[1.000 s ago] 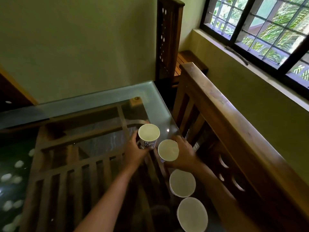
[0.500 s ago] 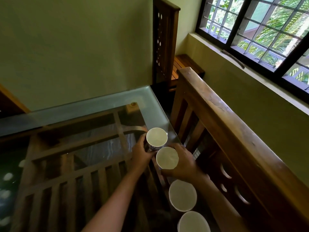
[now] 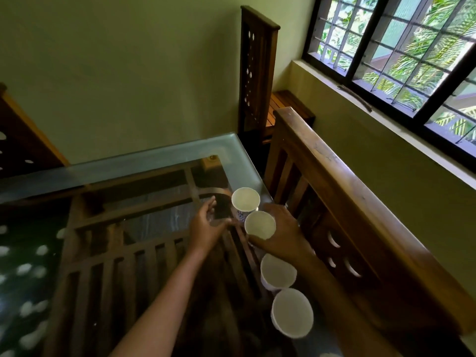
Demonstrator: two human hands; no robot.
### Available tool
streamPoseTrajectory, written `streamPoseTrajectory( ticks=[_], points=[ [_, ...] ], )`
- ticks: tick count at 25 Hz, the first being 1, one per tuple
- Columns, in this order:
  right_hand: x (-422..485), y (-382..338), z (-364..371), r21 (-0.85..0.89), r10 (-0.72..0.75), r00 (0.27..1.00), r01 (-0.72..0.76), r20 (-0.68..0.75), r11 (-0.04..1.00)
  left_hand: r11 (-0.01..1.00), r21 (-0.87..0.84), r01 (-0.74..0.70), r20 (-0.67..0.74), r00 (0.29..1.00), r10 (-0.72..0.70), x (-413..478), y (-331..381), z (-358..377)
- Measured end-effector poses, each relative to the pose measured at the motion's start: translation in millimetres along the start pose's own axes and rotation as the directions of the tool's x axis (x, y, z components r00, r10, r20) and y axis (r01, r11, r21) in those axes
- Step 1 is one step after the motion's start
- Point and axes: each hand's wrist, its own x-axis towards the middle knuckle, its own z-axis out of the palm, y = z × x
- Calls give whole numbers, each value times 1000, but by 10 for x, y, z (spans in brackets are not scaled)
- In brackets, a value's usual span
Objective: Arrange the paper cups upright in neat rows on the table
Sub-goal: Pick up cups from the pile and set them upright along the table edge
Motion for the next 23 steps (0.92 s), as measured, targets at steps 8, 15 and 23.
streamPoseTrajectory(
  ticks=[8, 15, 23],
  points=[
    [-976, -1061, 492, -20, -278, 954, 282, 110, 959, 865, 448, -224, -92, 952, 293, -1684, -64, -1243],
    [-2387, -1949, 1809, 137, -357, 876, 330, 324, 934, 922, 385, -40, -363, 912, 191, -3667, -938, -2713],
    [-3902, -3049, 3265, 193, -453, 763, 413, 461, 890, 922, 305, 241, -742, 667, 71, -5679, -1737, -4225]
  ],
)
